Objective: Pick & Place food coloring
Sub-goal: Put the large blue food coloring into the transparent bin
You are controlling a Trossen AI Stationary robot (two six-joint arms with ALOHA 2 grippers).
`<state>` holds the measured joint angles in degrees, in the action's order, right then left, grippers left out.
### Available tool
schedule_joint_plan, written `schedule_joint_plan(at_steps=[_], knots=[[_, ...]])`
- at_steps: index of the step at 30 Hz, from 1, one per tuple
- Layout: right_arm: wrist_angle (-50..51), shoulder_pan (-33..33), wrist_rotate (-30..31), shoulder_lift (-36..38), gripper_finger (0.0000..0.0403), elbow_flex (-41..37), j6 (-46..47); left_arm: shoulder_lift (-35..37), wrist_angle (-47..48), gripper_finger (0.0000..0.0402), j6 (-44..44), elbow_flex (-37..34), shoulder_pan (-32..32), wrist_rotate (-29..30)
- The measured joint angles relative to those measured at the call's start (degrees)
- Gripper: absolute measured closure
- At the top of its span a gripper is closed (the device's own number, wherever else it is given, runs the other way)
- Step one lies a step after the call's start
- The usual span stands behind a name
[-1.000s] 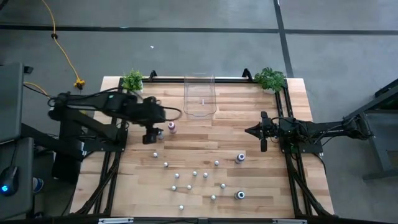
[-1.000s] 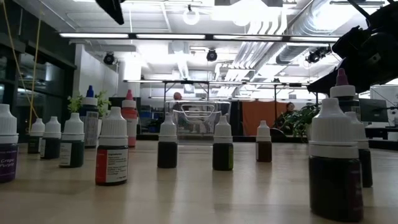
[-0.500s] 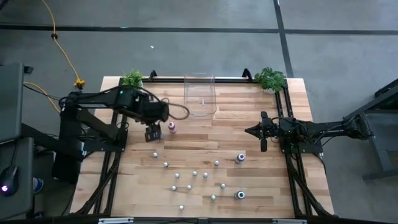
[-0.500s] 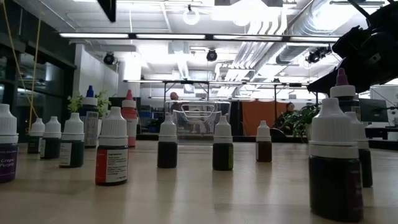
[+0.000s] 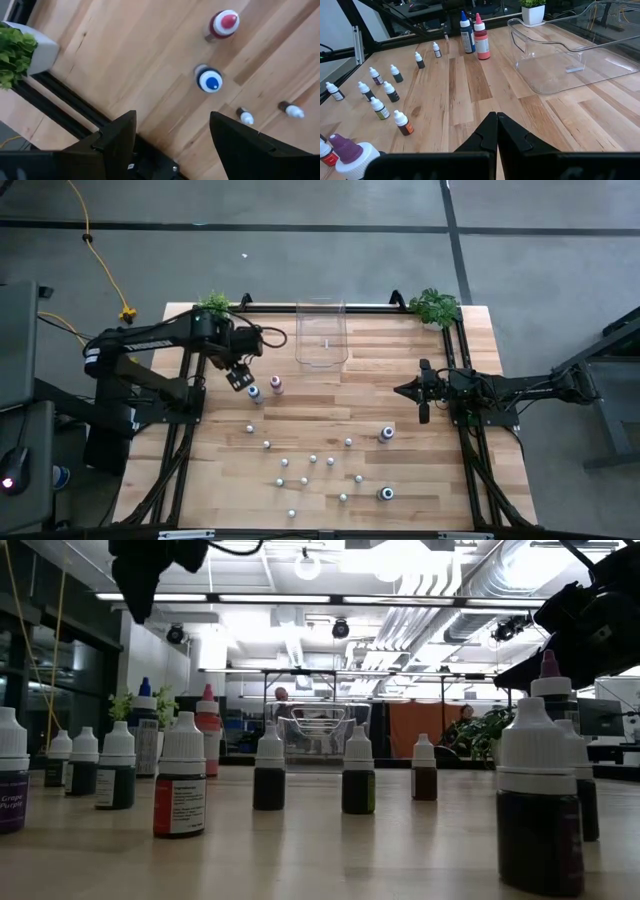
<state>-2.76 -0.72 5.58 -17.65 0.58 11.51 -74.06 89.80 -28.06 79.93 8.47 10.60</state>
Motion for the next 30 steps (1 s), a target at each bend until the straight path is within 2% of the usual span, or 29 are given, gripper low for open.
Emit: schedule_joint_plan(at_steps=[3, 7, 9, 14, 17, 25, 30], knots=[[0.0, 0.0, 0.0, 0.0, 0.0402, 0.0, 0.0, 0.0, -1.4, 0.0156, 2.2, -1.4, 1.7, -1.6], [0.0, 0.0, 0.0, 0.0, 0.0402, 0.0, 0.0, 0.0, -5.4, 0.0156, 4.7, -3.9, 3.1, -8.5], [0.0, 0.0, 0.0, 0.0, 0.0402, 0.0, 0.0, 0.0, -6.7, 0.0156, 7.0, -5.2, 3.4, -10.1], [0.0, 0.0, 0.0, 0.0, 0.0402, 0.0, 0.0, 0.0, -10.7, 0.0156, 13.1, -8.4, 5.2, -9.9], [0.0, 0.0, 0.0, 0.0, 0.0402, 0.0, 0.0, 0.0, -13.1, 0.0156, 13.9, -9.9, 6.6, -10.8], [0.0, 0.0, 0.0, 0.0, 0.0402, 0.0, 0.0, -0.8, -12.3, 0.0156, 14.3, -12.4, 10.1, -12.0], [0.0, 0.0, 0.0, 0.0, 0.0402, 0.0, 0.0, -0.8, -13.2, 0.0156, 14.3, -15.2, 10.4, -13.1]])
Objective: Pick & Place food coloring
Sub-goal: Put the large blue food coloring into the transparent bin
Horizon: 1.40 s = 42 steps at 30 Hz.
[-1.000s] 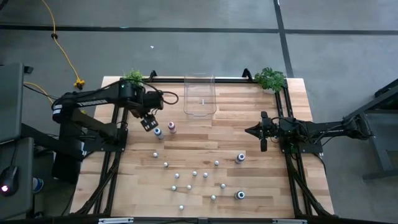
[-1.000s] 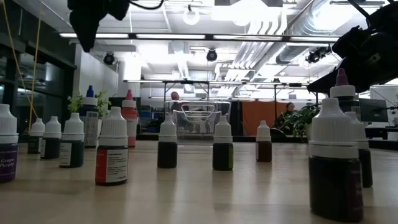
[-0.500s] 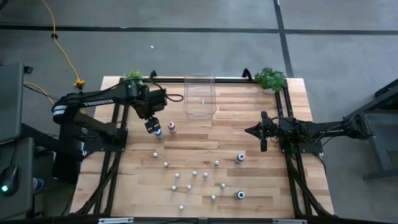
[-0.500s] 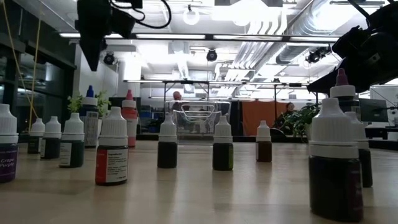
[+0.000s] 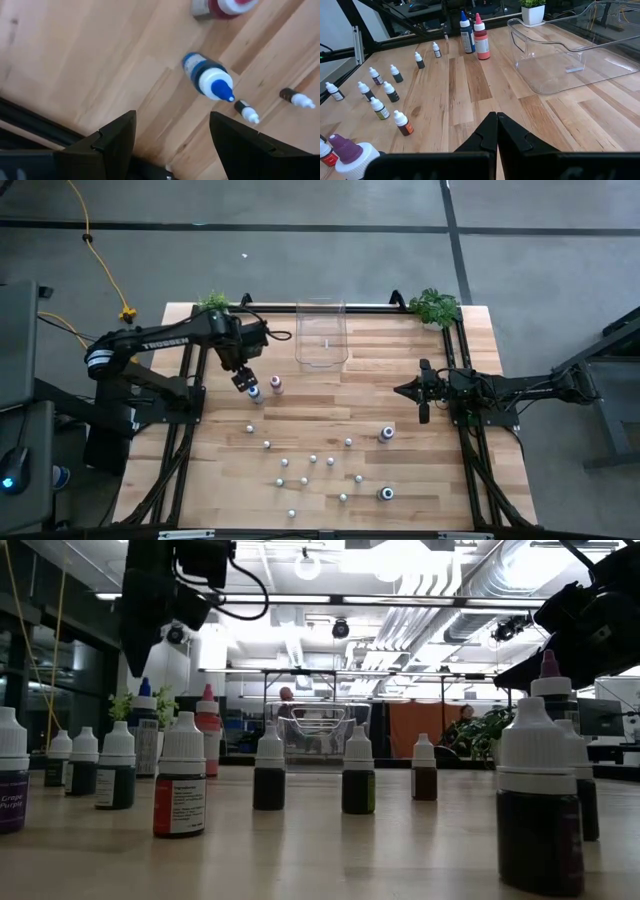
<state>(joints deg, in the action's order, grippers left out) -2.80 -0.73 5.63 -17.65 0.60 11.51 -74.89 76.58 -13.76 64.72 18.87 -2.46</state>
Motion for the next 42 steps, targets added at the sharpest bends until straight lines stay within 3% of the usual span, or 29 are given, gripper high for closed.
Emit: schedule_joint_plan(at_steps=[29, 42], knots=[[0.0, 0.0, 0.0, 0.0, 0.0402, 0.0, 0.0, 0.0, -8.6, 0.0156, -6.2, -4.4, -0.1, -5.2], [0.0, 0.0, 0.0, 0.0, 0.0402, 0.0, 0.0, -4.7, -11.1, 0.0156, -6.0, -5.3, -1.4, -7.8]])
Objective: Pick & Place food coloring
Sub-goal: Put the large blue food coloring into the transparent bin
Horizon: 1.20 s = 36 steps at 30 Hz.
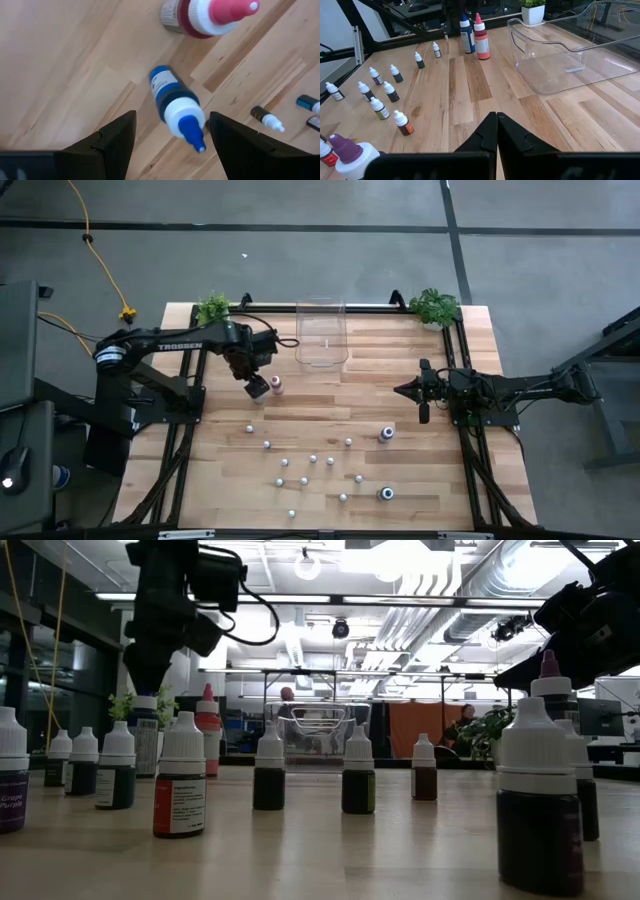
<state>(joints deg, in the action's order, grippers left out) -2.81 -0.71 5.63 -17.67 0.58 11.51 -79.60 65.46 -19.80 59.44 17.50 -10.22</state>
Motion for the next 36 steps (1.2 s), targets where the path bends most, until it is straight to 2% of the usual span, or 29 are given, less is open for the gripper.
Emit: schedule_joint_plan(at_steps=[6, 12, 19, 36], knots=[[0.0, 0.0, 0.0, 0.0, 0.0402, 0.0, 0.0, -1.2, -1.2, 0.0156, 0.0, 0.0, 0.0, -4.5], [0.0, 0.0, 0.0, 0.0, 0.0402, 0.0, 0.0, -1.2, -0.9, 0.0156, 0.0, 0.0, 0.0, -4.7], [0.0, 0.0, 0.0, 0.0, 0.0402, 0.0, 0.0, -1.3, -0.9, 0.0156, 0.0, 0.0, 0.0, -1.8], [0.0, 0.0, 0.0, 0.0, 0.0402, 0.0, 0.0, -3.8, 0.3, 0.0156, 0.0, 0.0, 0.1, 0.7]])
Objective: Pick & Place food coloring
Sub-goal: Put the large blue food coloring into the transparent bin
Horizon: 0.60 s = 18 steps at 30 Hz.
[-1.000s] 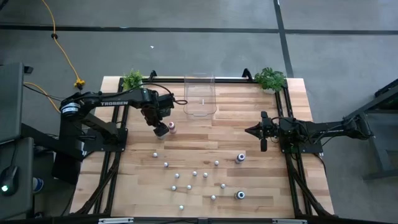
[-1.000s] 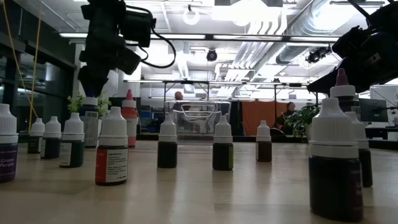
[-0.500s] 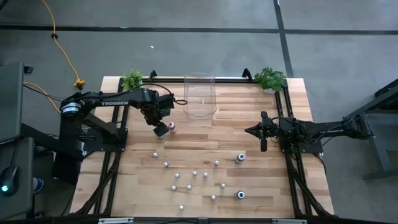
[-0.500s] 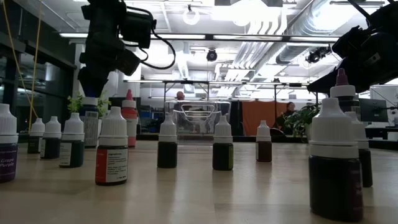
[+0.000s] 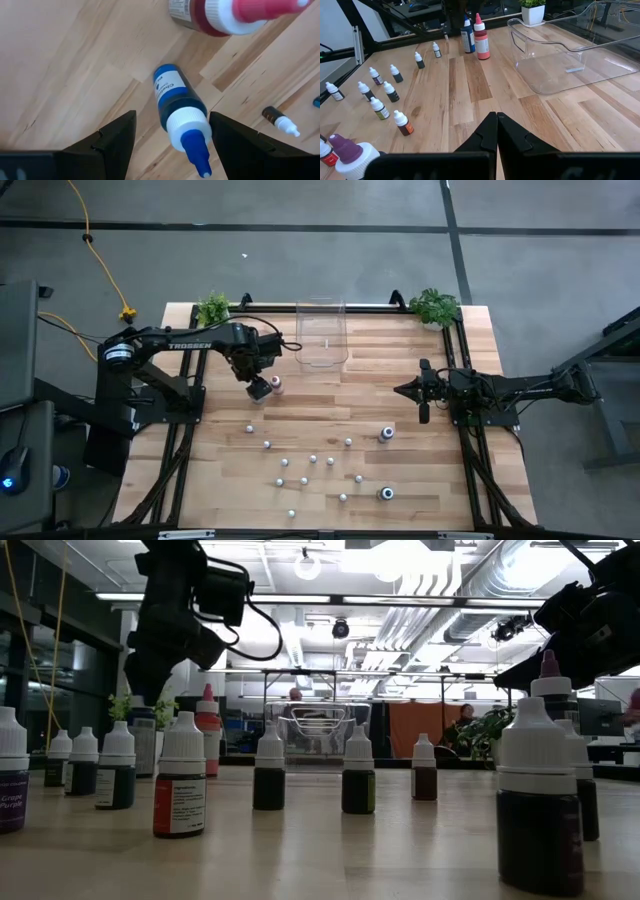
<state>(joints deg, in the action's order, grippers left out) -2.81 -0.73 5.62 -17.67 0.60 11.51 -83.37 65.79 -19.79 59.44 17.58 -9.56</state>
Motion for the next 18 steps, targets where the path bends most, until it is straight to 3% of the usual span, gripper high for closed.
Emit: schedule_joint_plan(at_steps=[7, 18], knots=[[0.0, 0.0, 0.0, 0.0, 0.0402, 0.0, 0.0, 0.0, 0.0, 0.0167, 0.0, 0.0, 0.0, -0.7], [0.0, 0.0, 0.0, 0.0, 0.0402, 0.0, 0.0, 0.0, 1.7, 0.0246, 0.3, 0.0, 0.0, -2.0]])
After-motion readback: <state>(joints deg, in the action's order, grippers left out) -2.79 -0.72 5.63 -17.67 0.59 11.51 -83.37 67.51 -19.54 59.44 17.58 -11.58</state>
